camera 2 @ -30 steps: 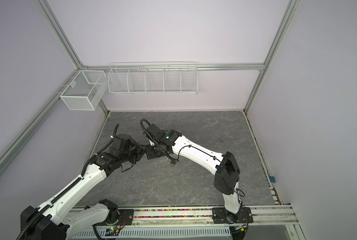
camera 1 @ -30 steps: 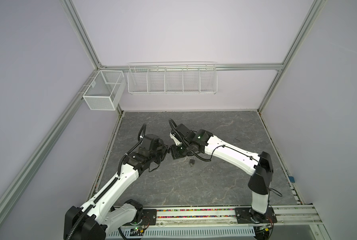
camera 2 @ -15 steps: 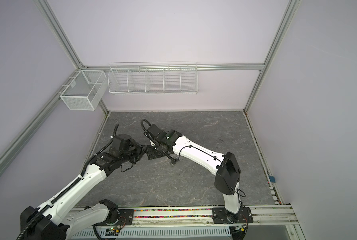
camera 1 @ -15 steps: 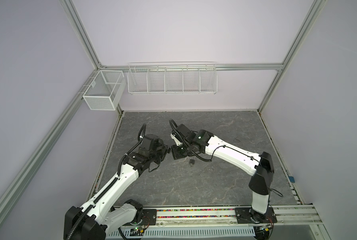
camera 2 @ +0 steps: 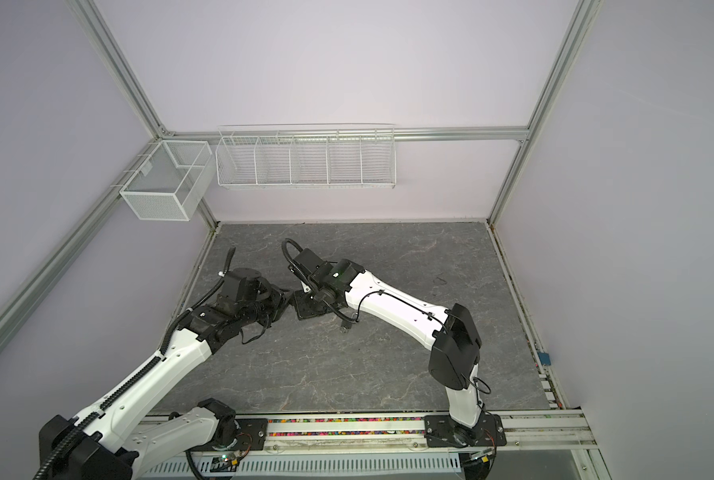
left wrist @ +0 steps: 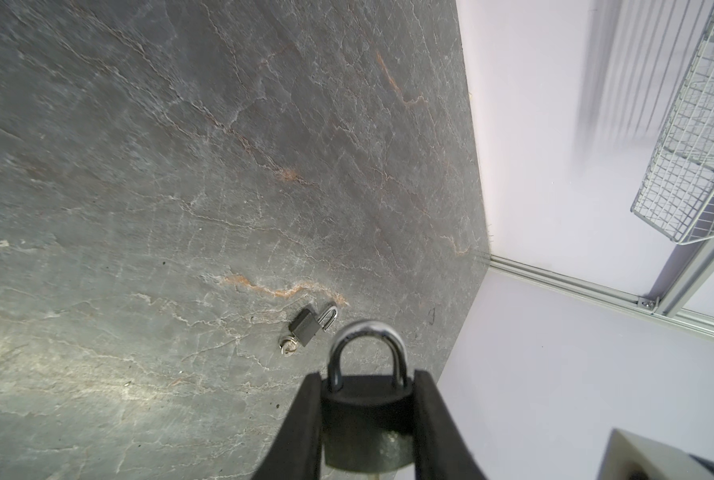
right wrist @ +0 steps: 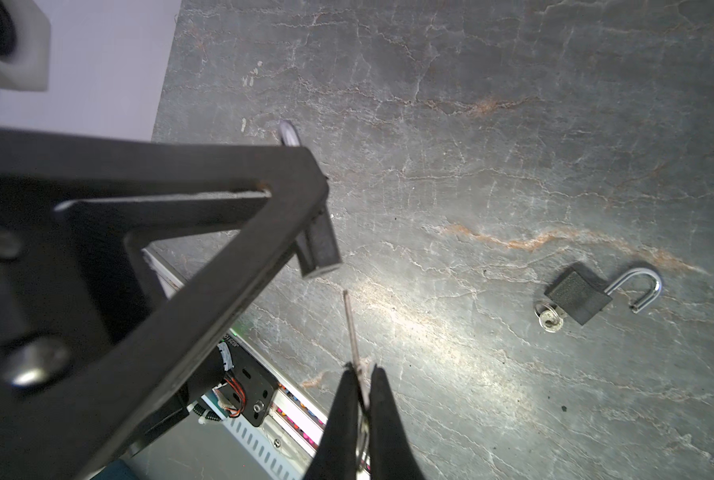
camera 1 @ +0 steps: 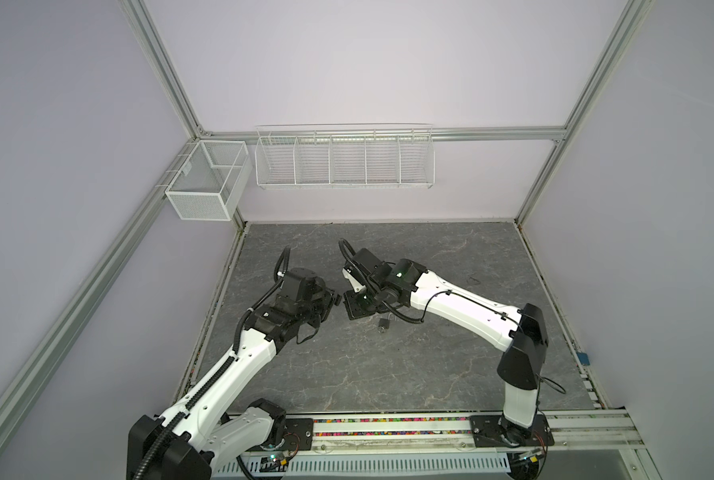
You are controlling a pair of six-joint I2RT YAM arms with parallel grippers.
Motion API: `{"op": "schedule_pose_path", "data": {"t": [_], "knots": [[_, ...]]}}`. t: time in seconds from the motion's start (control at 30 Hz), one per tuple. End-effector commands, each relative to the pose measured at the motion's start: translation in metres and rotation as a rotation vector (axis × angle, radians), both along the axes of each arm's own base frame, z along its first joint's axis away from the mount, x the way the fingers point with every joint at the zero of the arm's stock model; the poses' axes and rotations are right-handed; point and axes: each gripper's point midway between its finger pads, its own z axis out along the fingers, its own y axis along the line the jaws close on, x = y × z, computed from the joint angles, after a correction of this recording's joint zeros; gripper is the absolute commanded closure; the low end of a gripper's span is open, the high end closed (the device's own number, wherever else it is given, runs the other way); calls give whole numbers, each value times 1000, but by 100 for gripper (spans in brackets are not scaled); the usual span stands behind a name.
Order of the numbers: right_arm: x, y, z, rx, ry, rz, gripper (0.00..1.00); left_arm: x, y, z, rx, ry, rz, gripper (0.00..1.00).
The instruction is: Unlock with the key
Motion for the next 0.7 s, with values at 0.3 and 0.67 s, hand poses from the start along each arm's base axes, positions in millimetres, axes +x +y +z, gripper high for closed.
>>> {"op": "schedule_pose_path", "data": {"t": [0.3,0.67], "knots": [[5,13,2,29,-1,11,93,3,-2,8,-35,-28,-1,100],[12,12,2,22,-12,-11,93,0,-7,10,-48,-20,-26,100]]}}
